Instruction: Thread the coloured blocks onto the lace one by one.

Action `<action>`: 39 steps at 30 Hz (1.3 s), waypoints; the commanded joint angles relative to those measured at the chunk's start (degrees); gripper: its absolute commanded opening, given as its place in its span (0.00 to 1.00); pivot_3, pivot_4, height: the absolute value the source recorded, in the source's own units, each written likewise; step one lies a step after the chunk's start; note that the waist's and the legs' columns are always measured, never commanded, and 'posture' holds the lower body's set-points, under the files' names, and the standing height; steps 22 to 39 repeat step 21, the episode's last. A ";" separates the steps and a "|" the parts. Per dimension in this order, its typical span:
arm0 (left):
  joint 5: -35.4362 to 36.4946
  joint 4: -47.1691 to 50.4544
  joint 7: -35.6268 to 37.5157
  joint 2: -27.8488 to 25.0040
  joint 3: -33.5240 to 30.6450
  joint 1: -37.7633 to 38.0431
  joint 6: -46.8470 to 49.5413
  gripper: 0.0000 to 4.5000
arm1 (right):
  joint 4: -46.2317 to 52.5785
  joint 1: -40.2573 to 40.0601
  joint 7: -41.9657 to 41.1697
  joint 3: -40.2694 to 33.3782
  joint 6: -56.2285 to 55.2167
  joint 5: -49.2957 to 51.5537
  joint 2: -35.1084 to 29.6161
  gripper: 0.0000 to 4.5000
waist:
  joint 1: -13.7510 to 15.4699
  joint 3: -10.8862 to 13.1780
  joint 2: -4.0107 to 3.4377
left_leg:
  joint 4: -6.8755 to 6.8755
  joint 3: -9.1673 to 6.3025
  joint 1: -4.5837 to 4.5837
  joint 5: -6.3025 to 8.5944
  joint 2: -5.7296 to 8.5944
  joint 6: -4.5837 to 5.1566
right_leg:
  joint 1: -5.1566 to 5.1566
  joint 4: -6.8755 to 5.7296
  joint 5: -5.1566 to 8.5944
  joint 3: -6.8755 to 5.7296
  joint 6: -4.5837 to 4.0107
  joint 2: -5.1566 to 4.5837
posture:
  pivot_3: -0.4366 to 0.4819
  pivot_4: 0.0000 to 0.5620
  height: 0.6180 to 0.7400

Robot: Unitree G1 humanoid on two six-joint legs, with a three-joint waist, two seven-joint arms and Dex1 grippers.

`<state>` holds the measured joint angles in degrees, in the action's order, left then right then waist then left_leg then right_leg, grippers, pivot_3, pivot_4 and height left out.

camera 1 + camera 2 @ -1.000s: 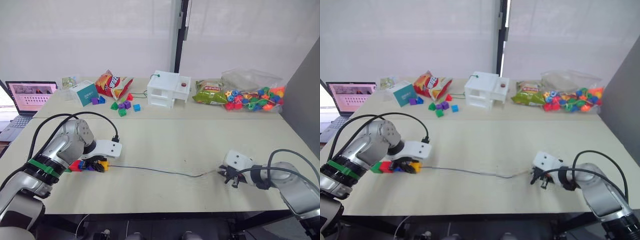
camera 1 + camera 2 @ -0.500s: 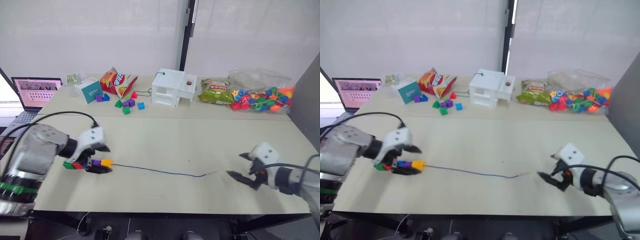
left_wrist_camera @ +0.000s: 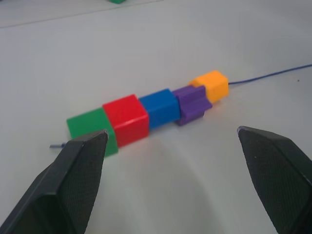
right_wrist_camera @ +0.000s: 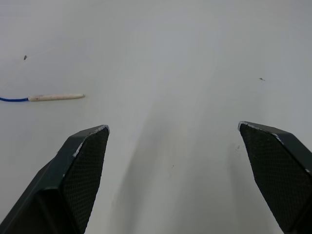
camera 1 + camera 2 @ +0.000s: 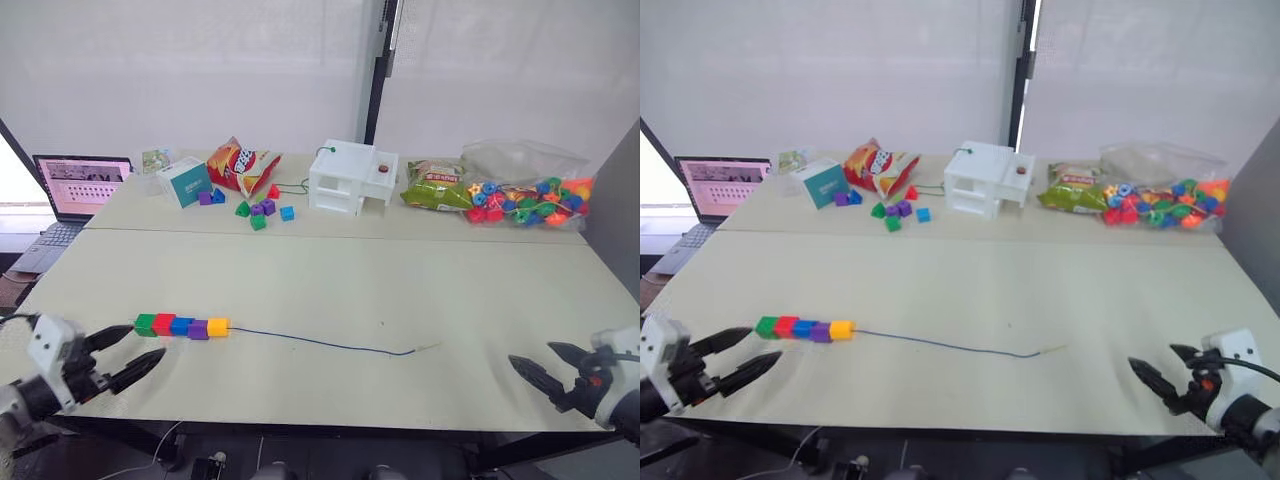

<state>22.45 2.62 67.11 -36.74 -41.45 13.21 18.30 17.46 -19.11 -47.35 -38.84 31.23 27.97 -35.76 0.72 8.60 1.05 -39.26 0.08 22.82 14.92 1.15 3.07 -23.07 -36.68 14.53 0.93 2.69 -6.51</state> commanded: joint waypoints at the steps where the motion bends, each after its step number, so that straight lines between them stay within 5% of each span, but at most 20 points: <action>1: -0.23 -7.32 1.34 -2.78 -1.33 1.55 -7.30 1.00 | -4.49 -2.01 -2.71 -1.92 -7.31 -1.05 -0.54 1.00 | 0.02 -0.01 0.01 | 0.07 0.01 -0.08 0.00 -0.01 0.00 | 0.00 0.05 0.02 0.00 -0.03 -0.01 | 0.48 0.27 1.00; 9: -0.63 -17.36 3.01 -7.60 4.15 -0.77 -14.41 1.00 | -13.36 -4.69 -6.58 -0.56 -16.64 -3.87 -3.10 1.00 | -0.04 -0.15 -0.20 | 0.35 0.03 -0.11 -0.02 -0.07 -0.13 | 0.02 0.55 0.04 0.01 -0.08 -0.07 | 0.48 0.27 1.00; 39: -0.63 -17.53 1.46 -9.17 7.91 -1.15 -15.87 1.00 | -11.87 -7.15 -5.72 0.24 -17.70 -3.69 -2.72 1.00 | -0.48 -0.22 -0.28 | 0.64 0.07 -0.04 0.08 -0.10 -0.30 | -0.02 0.55 0.01 0.07 -0.11 -0.13 | 0.48 0.27 1.00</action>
